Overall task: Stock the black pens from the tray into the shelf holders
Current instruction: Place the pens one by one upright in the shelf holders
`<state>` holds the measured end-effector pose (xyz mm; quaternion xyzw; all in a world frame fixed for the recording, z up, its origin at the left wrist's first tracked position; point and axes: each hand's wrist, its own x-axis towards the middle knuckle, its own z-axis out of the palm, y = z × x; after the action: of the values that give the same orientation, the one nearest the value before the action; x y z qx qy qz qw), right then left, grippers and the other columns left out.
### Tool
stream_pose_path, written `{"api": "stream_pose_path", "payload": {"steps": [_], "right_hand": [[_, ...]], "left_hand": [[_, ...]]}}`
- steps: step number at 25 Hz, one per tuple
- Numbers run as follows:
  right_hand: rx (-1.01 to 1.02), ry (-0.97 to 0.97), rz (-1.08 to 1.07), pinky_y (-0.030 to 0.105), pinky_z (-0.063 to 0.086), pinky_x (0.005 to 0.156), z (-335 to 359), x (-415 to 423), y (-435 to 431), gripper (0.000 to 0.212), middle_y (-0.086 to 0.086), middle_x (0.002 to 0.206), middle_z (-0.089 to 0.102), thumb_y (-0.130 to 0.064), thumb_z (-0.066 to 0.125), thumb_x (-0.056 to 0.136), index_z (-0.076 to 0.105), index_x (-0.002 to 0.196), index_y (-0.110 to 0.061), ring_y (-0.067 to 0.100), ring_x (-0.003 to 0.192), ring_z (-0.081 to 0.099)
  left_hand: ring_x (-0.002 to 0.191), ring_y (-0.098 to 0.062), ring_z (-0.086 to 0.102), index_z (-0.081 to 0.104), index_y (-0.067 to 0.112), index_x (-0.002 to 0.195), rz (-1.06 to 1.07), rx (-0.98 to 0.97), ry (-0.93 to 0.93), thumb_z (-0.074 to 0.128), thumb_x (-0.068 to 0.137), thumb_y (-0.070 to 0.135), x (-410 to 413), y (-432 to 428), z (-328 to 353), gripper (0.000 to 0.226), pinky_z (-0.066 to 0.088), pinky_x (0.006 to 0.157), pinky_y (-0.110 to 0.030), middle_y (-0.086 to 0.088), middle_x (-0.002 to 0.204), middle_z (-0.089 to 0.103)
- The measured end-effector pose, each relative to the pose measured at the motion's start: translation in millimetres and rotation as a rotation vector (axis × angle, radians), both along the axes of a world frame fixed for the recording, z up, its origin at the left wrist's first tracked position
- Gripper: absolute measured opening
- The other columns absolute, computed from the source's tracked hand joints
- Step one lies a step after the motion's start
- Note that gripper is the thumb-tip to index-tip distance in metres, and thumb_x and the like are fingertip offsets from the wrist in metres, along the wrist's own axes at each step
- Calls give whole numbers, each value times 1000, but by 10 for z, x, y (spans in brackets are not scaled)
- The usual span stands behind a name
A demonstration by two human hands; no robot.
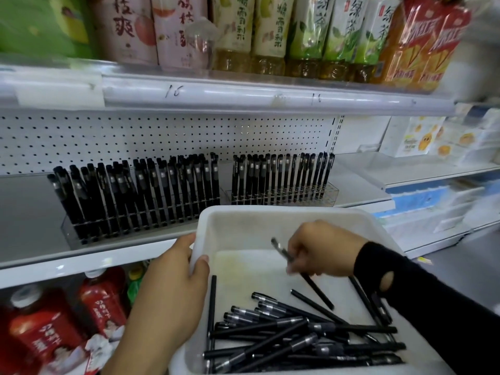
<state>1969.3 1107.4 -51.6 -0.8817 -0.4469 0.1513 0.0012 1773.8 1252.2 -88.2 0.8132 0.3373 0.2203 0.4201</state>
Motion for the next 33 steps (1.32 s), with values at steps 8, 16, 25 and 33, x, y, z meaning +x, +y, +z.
{"api": "stream_pose_path", "payload": {"steps": [8,16,25,33], "right_hand": [[1014,96,-301,38,62,78,421,715,519,13,4,88,75,-25,65,97,69,102,-13,14,71,75],[794,-85,-344,44,59,85,-85,1220,1066,21,13,97,72,-23,64,96,70,106,-6,30,89,70],[416,-189,-337,34,55,87,-225,1291,1193,37,15,104,71,-36,58,98,72,103,-2,31,96,67],[587,-277,-247,21,41,64,140,608,607,24,-3,76,69,-38,66,93,70,78,-19,11,70,62]], "left_hand": [[70,-4,64,61,39,121,-3,-48,-47,50,100,22,106,26,19,29,45,59,-27,13,82,69],[84,-3,62,56,38,127,-33,17,-6,49,99,23,97,25,34,32,49,70,-27,15,96,68],[82,0,64,56,40,126,-43,2,-6,49,100,25,108,27,6,31,50,69,-21,18,93,70],[79,1,65,55,46,116,-44,-12,-21,49,100,25,98,0,11,27,51,69,-23,19,90,69]]}}
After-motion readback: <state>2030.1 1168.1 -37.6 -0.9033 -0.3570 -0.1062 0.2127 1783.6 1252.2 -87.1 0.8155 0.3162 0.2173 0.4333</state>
